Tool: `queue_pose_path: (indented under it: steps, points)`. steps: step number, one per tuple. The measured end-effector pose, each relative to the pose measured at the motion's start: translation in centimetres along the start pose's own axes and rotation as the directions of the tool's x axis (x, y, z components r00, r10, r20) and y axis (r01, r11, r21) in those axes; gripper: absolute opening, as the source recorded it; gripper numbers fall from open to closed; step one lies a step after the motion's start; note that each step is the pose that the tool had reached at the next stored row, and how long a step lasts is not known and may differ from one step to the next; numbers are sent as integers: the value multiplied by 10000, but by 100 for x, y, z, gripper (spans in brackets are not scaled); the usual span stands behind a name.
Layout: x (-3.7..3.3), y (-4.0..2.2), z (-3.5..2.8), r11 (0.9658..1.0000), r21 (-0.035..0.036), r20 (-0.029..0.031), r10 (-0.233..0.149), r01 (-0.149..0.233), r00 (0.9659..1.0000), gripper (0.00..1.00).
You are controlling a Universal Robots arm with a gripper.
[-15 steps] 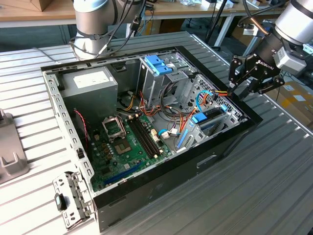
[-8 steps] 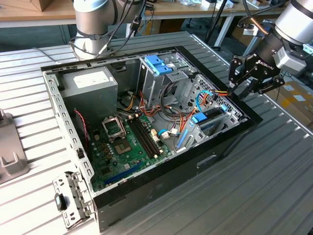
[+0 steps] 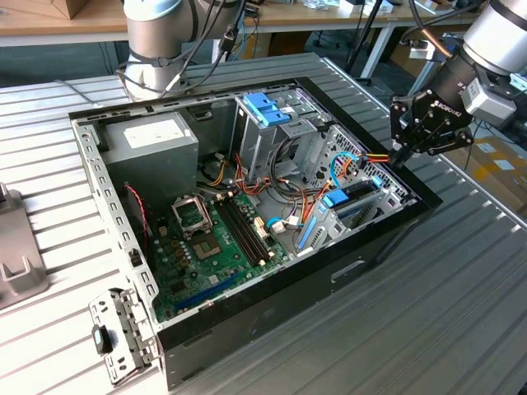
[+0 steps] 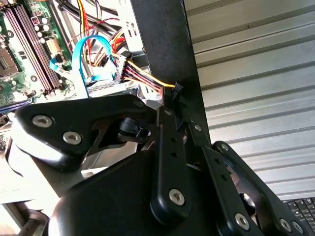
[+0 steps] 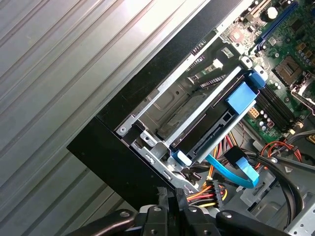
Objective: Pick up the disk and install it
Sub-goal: 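Insert the first disk wire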
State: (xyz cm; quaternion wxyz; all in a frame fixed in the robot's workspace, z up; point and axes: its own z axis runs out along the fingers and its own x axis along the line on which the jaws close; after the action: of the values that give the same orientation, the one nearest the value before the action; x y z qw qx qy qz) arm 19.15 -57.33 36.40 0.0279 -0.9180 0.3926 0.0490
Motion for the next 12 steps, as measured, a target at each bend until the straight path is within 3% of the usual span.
queue_pose_path:
  steps: [12]
  points:
    - [-2,-1,-23,10000,1,1,0,0,10000,18]
